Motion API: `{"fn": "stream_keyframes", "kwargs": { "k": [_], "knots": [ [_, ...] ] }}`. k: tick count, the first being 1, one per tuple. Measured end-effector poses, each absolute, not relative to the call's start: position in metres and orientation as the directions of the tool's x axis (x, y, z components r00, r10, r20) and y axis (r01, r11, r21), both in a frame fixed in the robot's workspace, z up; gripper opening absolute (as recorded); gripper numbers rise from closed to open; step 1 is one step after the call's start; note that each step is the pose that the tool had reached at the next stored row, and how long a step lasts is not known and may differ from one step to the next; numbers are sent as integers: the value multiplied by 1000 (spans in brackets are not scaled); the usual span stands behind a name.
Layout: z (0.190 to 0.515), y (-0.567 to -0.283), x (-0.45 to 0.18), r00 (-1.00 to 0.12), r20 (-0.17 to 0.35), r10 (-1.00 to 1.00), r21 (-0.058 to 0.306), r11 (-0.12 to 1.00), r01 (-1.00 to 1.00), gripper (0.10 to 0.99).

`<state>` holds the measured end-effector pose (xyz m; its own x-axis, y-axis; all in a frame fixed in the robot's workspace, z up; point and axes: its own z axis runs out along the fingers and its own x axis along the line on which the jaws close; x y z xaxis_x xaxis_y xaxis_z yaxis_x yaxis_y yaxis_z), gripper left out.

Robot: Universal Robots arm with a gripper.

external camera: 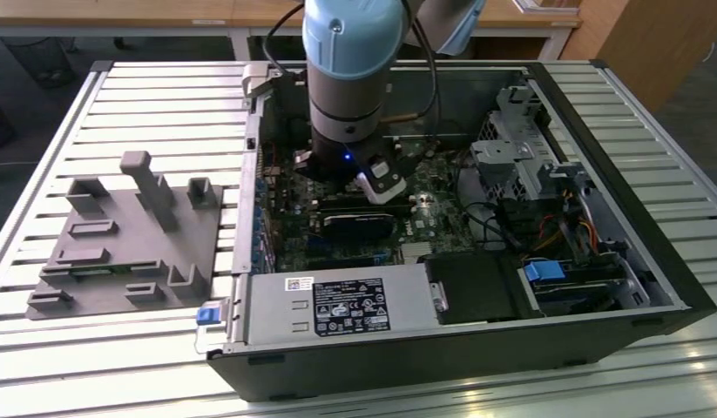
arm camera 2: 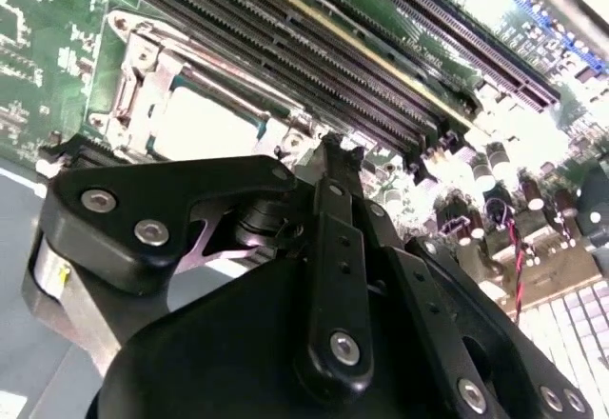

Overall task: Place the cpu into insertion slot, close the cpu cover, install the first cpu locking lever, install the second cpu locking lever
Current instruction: 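Install the second cpu locking lever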

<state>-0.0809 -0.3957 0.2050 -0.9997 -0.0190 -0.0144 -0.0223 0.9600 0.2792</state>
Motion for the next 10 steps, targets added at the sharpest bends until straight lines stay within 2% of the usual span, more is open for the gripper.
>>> {"fn": "stream_keyframes", "kwargs": {
  "k": [10],
  "knots": [
    [213, -396, -81, -1000, -15, -19, 280, 960, -22, 106]
  ]
}}
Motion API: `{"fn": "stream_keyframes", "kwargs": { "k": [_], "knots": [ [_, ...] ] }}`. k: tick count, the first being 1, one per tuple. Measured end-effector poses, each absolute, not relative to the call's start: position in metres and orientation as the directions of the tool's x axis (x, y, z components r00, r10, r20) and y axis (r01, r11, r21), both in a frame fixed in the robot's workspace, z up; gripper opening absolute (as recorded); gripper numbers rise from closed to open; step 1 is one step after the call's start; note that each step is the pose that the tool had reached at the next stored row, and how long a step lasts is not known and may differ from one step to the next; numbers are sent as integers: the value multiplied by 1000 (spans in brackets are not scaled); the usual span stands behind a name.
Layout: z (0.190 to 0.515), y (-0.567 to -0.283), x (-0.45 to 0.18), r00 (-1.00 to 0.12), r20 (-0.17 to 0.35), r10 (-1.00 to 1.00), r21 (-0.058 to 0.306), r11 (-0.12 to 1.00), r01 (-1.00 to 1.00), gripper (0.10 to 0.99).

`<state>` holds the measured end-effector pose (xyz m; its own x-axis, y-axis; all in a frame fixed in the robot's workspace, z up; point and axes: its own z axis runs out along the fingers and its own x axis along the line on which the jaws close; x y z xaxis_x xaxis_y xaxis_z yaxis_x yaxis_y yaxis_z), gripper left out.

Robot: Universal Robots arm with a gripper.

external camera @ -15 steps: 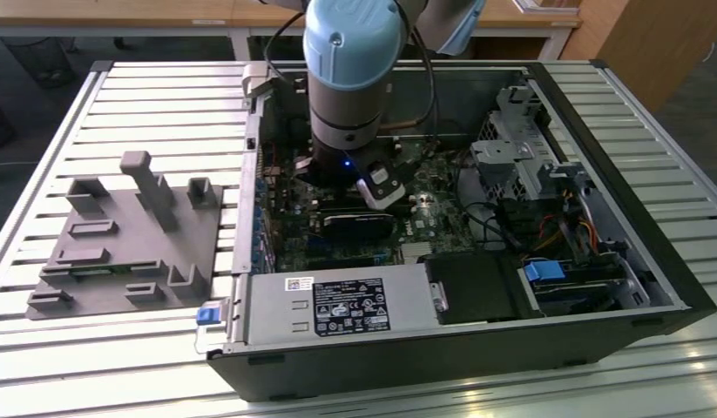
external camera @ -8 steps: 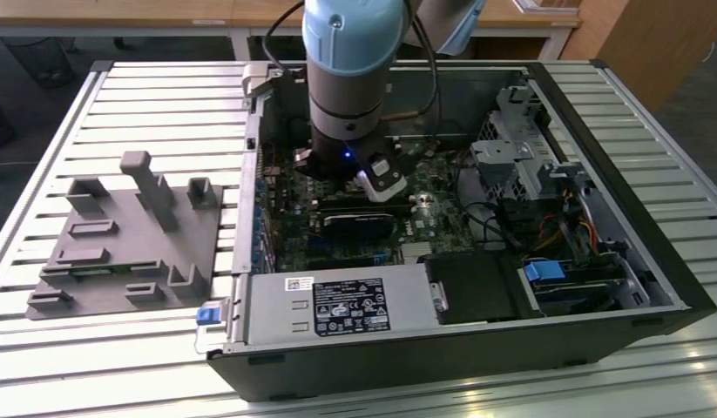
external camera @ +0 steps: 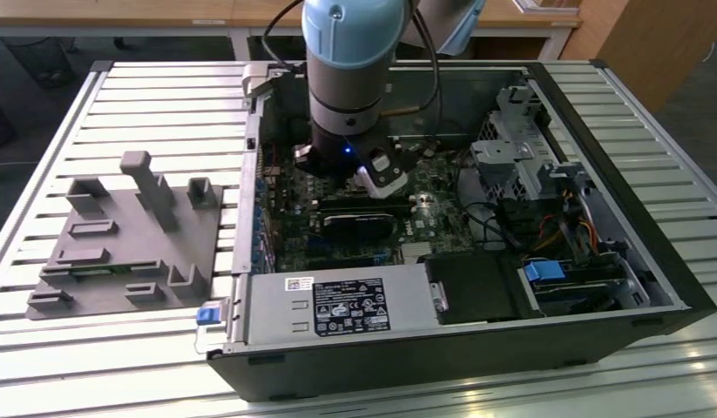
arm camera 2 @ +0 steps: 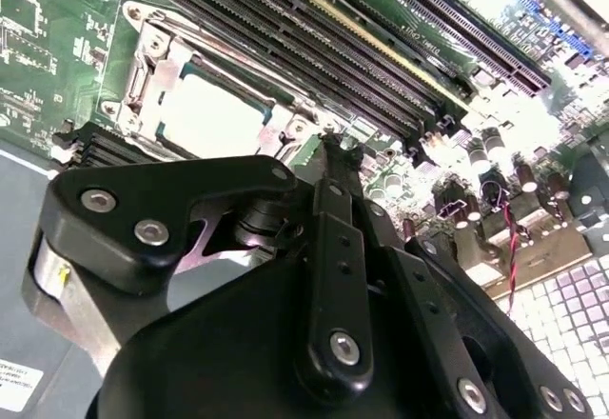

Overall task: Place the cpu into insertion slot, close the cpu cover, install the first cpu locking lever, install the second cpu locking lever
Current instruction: 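Install the second cpu locking lever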

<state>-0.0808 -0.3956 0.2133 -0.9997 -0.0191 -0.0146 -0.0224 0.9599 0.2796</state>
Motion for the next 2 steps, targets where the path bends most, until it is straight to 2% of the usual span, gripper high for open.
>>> {"fn": "stream_keyframes", "kwargs": {
  "k": [2],
  "knots": [
    [213, -396, -81, -1000, -15, -19, 279, 960, -22, 106]
  ]
}}
